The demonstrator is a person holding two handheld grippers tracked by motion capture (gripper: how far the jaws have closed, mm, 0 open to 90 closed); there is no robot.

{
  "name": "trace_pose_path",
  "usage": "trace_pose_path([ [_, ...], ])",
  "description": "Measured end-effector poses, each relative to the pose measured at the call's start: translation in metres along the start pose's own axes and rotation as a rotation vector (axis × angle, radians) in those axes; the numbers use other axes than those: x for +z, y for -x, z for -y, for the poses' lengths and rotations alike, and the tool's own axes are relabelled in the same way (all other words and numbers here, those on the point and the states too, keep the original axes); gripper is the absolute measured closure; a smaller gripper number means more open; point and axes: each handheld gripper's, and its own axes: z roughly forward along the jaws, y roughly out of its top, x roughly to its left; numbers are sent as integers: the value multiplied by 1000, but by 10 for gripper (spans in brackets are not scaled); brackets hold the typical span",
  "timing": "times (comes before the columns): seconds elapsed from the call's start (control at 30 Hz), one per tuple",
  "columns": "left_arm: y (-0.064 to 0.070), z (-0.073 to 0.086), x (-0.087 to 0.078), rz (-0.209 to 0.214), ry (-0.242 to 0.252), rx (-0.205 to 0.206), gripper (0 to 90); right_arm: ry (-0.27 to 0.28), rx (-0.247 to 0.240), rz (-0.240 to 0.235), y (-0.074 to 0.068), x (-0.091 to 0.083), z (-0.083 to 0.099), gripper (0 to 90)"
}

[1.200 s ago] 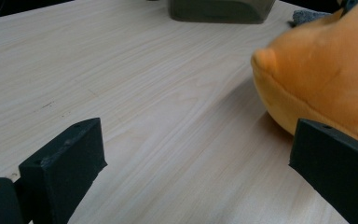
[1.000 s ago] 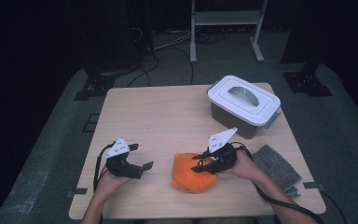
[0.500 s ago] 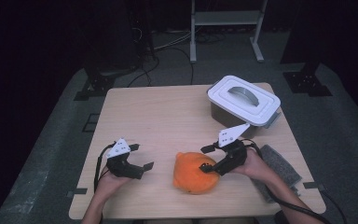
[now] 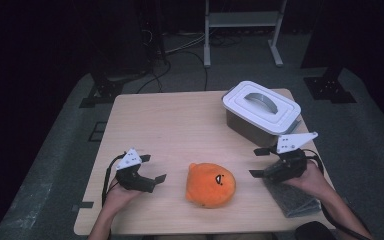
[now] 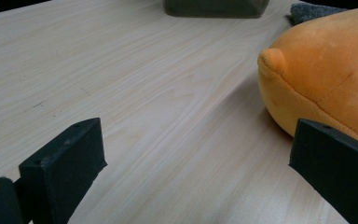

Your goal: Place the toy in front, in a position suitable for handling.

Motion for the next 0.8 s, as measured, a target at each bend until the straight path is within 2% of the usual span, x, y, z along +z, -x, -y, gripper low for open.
trace_pose_path([
  [0.23,0,0,-1,7,13,-2,23,-28,76,51,9,-12,37,244],
  [0.5,0,-1,-1,5,13,-1,23,-49,172,109,17,-17,82,244],
  [0.67,0,0,0,7,13,0,23,-79,210,147,19,-17,106,245],
  [0.8,0,0,0,7,10,0,23,-121,214,168,19,-15,118,257],
])
